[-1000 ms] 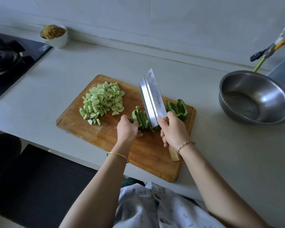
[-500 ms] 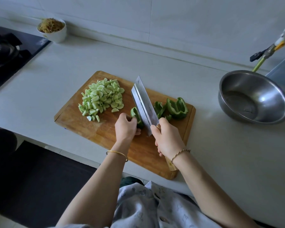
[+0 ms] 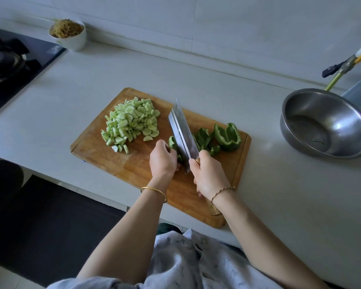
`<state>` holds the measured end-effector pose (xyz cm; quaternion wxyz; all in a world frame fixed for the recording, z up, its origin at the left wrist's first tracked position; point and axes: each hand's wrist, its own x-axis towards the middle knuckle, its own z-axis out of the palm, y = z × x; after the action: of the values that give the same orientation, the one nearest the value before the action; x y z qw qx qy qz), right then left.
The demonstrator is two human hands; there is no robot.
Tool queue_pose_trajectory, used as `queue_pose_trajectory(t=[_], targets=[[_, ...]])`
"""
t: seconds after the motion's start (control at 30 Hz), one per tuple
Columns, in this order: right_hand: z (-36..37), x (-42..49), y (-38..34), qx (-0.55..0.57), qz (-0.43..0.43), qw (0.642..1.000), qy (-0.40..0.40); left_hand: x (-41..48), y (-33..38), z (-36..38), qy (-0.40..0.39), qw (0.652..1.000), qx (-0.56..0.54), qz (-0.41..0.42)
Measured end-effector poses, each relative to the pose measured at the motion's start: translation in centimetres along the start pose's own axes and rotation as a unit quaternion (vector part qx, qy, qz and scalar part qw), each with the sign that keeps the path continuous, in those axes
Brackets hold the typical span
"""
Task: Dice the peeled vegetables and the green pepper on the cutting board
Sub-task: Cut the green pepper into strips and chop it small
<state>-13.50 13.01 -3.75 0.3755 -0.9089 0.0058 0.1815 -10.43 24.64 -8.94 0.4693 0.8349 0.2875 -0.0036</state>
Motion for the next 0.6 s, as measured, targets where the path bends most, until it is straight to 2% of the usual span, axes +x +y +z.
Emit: queue_pose_trajectory(t=[0.4, 0.6], targets=[[0.7, 2.3, -2.4, -0.084, -0.012, 0.996, 0.000, 0.0, 0.1, -0.2, -0.014, 0.997, 0.058, 0.042], [1.3, 0.6, -1.1, -0.099, -0.021, 0.995, 0.001, 0.5, 0.0, -0.2, -0.015, 0.998, 0.062, 0.014]])
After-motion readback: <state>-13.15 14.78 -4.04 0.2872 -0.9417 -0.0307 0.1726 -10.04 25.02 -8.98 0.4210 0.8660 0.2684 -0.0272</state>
